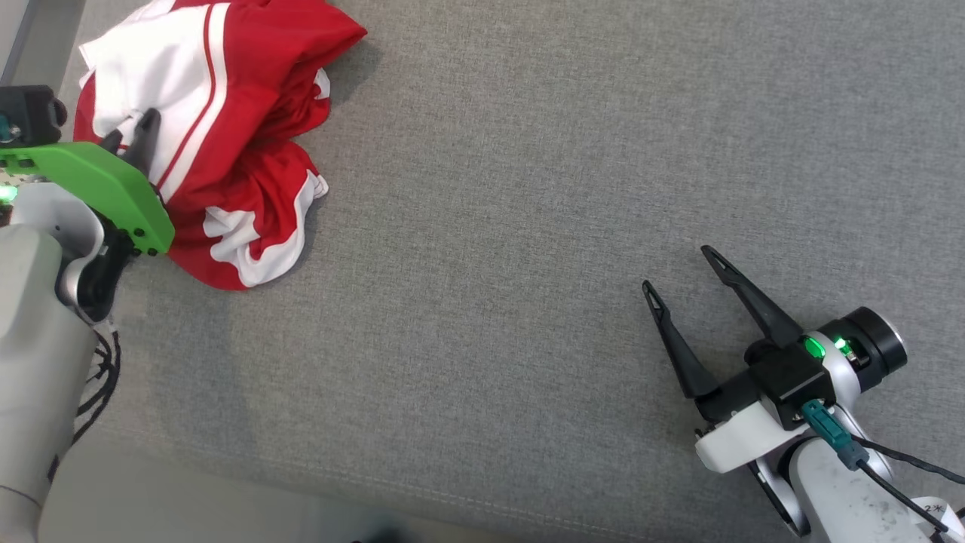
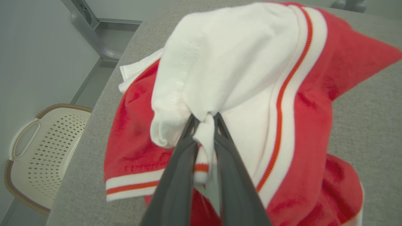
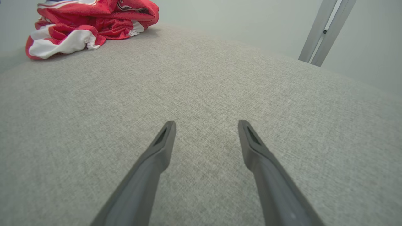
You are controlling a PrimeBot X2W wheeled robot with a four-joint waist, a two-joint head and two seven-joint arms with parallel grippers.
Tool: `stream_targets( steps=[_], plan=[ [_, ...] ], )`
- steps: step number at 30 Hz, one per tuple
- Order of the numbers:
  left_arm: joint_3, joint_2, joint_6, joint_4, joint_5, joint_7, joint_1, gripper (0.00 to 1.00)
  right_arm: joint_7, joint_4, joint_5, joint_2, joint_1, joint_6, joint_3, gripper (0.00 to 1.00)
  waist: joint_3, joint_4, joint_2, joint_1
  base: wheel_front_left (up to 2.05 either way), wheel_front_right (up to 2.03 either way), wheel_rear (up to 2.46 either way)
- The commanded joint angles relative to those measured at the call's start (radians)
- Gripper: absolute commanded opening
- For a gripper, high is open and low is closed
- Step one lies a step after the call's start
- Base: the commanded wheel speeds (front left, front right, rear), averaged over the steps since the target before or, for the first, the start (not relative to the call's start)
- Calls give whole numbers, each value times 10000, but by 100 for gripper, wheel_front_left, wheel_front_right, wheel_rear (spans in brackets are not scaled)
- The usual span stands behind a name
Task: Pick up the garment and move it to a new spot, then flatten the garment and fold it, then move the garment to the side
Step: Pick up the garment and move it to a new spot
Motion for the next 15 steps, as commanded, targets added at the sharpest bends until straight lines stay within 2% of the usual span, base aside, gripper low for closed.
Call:
stream_targets(
  steps=[1,3,8,15],
  plan=[
    [-64,240,20,-79,-54,-274,-165,0,-1,56,46,72,95,5,25,100,-334,-175,0,-1,0,0,0],
    [-376,535,20,-354,-112,-811,-231,0,-1,193,147,334,234,5,80,100,-849,-348,0,-1,0,0,0],
    [-902,1162,20,-1117,7,-1324,-542,0,-1,321,324,777,371,5,97,100,-1692,-780,0,-1,0,0,0],
    [-1313,1795,20,-2470,246,-1274,-1224,0,-1,423,445,1310,599,5,-28,100,-2640,-1597,0,-1,0,0,0]
  ],
)
